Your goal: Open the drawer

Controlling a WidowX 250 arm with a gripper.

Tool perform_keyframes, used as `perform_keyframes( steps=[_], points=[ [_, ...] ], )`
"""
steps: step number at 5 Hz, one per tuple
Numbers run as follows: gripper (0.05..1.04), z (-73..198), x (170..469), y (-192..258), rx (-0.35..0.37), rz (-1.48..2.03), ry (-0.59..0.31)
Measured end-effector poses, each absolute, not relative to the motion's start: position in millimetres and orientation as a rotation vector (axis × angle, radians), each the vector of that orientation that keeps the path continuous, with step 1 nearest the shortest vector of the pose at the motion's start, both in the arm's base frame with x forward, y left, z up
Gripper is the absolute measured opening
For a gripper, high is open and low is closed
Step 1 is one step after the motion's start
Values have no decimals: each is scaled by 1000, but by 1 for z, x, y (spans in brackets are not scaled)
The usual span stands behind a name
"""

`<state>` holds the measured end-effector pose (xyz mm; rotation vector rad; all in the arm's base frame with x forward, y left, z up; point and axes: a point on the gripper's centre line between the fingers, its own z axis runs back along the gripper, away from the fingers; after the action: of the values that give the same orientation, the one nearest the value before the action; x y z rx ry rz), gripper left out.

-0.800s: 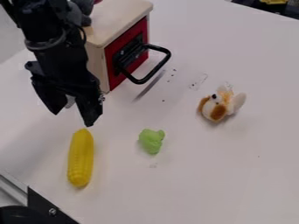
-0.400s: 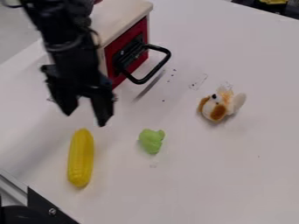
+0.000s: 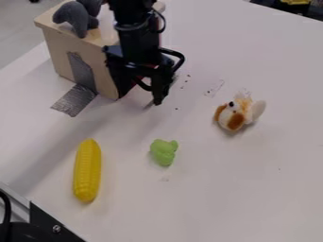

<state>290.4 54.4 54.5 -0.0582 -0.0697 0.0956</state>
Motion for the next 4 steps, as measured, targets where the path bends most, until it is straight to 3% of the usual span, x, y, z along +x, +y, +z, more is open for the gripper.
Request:
perform_keyframes(
  steps=[2,4],
  points=[
    [1000,59,344,50,-21,45,-118],
    [987,20,344,55,10,47,-54]
  ],
)
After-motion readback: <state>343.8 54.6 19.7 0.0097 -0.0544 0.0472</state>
